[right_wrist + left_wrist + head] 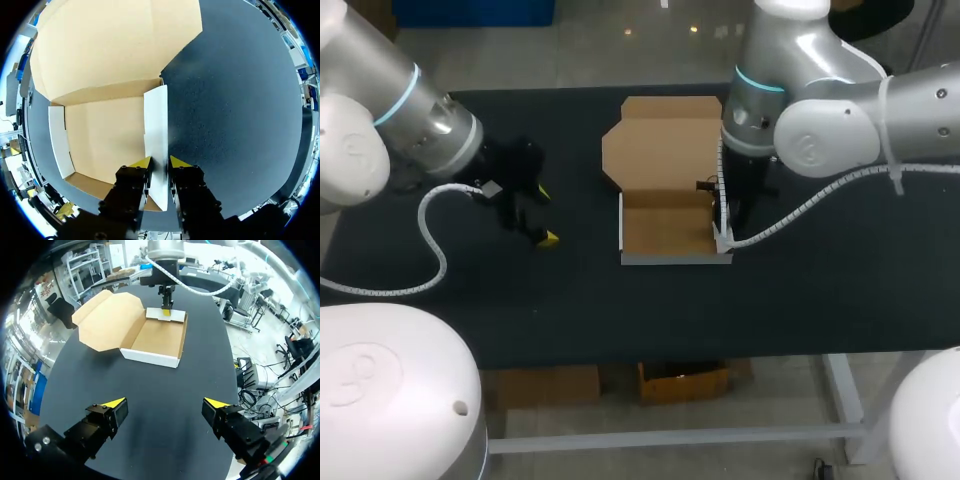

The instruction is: Assemble the packaging by folding the flat box into shape, placing the metal phone stand inside, and closing the box properly

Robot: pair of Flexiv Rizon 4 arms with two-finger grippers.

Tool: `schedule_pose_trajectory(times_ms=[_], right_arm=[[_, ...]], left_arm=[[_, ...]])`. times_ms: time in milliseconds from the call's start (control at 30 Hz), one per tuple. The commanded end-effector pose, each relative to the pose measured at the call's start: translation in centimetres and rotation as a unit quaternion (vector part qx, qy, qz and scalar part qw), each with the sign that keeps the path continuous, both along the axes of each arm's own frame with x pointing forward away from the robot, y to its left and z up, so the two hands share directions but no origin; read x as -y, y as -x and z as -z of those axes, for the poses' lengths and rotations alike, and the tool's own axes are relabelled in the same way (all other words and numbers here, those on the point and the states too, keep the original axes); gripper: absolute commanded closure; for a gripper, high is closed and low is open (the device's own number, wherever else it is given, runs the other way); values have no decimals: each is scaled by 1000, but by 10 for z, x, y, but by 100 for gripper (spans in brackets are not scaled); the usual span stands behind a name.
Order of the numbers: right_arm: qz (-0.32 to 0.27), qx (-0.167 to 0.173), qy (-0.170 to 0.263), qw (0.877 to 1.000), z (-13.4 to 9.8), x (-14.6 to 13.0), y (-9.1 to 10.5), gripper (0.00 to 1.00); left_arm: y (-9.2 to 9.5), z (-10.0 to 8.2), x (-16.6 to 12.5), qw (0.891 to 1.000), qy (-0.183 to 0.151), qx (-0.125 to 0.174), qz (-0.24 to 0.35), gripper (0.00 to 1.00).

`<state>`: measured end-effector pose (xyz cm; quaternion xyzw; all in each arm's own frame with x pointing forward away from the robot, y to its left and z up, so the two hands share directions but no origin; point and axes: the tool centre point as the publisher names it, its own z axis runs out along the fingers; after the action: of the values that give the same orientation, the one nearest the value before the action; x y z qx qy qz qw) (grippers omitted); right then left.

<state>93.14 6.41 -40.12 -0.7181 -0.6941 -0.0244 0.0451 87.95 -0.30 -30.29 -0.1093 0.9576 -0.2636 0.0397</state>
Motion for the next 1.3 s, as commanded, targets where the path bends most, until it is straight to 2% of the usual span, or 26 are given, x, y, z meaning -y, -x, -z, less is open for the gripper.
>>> schedule_pose_trajectory(times_ms=[33, 633, 833, 1300], right_arm=[[-9, -4, 3, 1000, 2, -2, -6, 83], [-34, -16, 7, 999, 17, -4, -15, 99], [-24, -17, 31, 999, 16, -9, -14, 100], [53, 2, 138, 989, 14, -19, -5, 100]], left_arm=[[0, 0, 1, 1000, -1, 0, 0, 0], [0, 0, 1, 1000, -1, 0, 0, 0], [0, 0, 1, 1000, -1, 0, 0, 0], [0, 0, 1, 1000, -1, 0, 0, 0]])
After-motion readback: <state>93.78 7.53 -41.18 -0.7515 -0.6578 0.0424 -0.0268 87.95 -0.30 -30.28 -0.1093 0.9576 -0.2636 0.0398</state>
